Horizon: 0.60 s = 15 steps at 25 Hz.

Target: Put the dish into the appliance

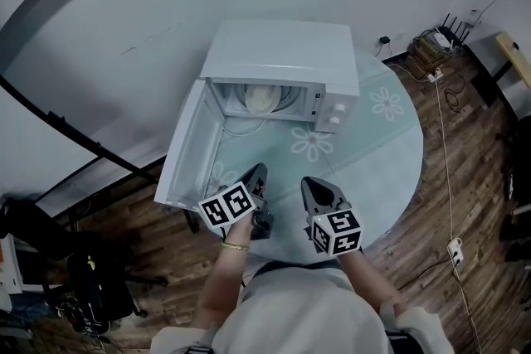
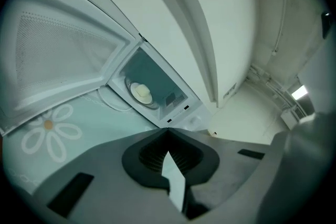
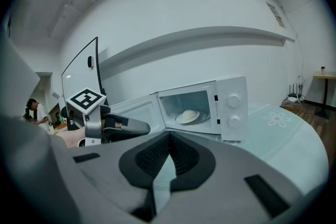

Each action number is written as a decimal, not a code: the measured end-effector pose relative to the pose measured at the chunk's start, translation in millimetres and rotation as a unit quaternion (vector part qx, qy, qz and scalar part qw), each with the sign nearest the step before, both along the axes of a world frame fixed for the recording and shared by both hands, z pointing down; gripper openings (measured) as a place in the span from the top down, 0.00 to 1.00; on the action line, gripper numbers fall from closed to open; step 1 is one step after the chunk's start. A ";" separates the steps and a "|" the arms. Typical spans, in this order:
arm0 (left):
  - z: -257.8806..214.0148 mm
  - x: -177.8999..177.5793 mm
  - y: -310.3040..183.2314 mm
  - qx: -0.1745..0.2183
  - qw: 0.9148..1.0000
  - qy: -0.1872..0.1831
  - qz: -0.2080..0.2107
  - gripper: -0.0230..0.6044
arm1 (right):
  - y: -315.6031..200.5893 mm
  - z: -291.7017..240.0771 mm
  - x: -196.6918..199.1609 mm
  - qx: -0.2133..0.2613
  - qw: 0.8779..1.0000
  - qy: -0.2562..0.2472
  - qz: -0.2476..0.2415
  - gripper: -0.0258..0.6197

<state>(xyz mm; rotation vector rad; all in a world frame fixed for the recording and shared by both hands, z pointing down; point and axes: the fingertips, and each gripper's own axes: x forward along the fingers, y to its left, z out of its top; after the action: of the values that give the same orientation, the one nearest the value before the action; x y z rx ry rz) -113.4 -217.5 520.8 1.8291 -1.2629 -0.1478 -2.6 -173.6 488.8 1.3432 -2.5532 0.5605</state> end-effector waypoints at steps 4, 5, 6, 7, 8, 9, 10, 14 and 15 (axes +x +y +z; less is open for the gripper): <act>3.4 1.6 28.8 -0.009 0.999 -0.032 0.016 0.94 | 12.3 -0.2 2.3 -0.001 1.000 0.008 -0.001 0.95; 3.7 1.8 34.9 -0.010 0.999 -0.042 0.022 0.94 | 14.4 -0.4 2.0 -0.001 1.000 0.009 -0.002 0.95; 3.9 2.2 40.7 -0.011 0.998 -0.047 0.028 0.94 | 16.6 -0.5 1.5 -0.002 1.000 0.010 -0.002 0.95; 4.2 3.1 46.4 -0.013 0.998 -0.045 0.032 0.94 | 18.8 -0.5 0.9 -0.003 1.000 0.011 -0.003 0.95; 5.0 4.4 52.1 -0.016 0.998 -0.040 0.036 0.94 | 21.4 -0.3 0.2 -0.004 1.000 0.011 -0.004 0.95; 6.6 5.9 57.8 -0.020 0.998 -0.033 0.040 0.94 | 24.2 0.2 -0.6 -0.006 1.000 0.012 -0.005 0.95; 8.7 7.2 63.5 -0.025 0.998 -0.028 0.043 0.94 | 27.2 1.1 -1.5 -0.008 1.000 0.013 -0.006 0.95; 17.8 9.1 82.7 -0.042 0.997 -0.035 0.054 0.94 | 37.6 6.6 -7.5 -0.020 0.999 0.021 -0.016 0.95; 19.2 9.5 85.8 -0.045 0.997 -0.035 0.056 0.94 | 39.3 7.7 -9.2 -0.021 0.999 0.023 -0.018 0.95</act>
<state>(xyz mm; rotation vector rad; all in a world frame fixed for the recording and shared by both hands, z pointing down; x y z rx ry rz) -103.9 -131.6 540.0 1.8368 -1.1918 0.0347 -11.8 -134.3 496.5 1.2778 -2.5102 0.5676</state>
